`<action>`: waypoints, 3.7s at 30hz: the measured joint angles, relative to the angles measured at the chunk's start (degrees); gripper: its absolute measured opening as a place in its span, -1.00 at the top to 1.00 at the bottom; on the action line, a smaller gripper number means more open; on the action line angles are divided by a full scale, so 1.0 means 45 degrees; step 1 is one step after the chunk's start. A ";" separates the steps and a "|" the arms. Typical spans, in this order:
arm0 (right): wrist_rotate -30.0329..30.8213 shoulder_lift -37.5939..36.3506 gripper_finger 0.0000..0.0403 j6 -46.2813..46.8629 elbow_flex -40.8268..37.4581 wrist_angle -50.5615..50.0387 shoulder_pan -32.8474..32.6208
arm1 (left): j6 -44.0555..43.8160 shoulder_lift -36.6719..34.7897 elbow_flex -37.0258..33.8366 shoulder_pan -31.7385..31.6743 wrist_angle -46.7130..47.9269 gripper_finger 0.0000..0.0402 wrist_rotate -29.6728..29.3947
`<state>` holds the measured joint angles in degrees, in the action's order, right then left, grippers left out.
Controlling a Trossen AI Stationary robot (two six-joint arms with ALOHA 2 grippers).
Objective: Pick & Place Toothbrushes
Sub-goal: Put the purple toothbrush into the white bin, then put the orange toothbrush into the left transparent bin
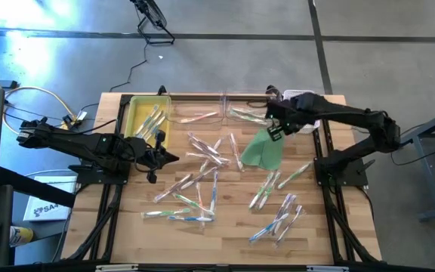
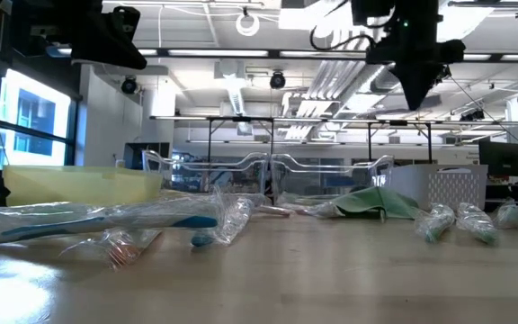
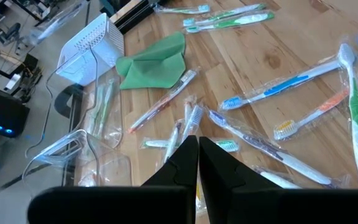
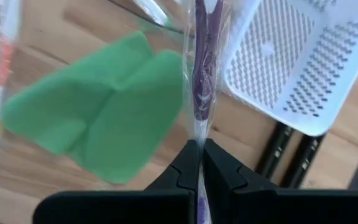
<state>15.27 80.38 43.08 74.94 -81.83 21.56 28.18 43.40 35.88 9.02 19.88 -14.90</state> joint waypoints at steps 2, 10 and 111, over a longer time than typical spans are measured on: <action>-0.0304 0.0000 0.98 -0.0517 0.0000 -0.0119 0.0669 | 0.0000 0.0000 0.0000 0.0000 0.0000 0.95 0.0000; -0.1138 0.0042 0.98 -0.1640 0.0000 -0.0423 0.3019 | 0.0000 0.0000 0.0000 0.0000 0.0000 0.95 0.0000; -0.2798 0.1559 0.98 -0.3649 0.0389 0.8920 -0.1890 | 0.0000 0.0000 0.0000 0.0000 0.0000 0.95 0.0000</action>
<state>2.68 87.39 26.66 76.69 -41.69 13.05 28.18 43.40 35.88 9.02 19.88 -14.90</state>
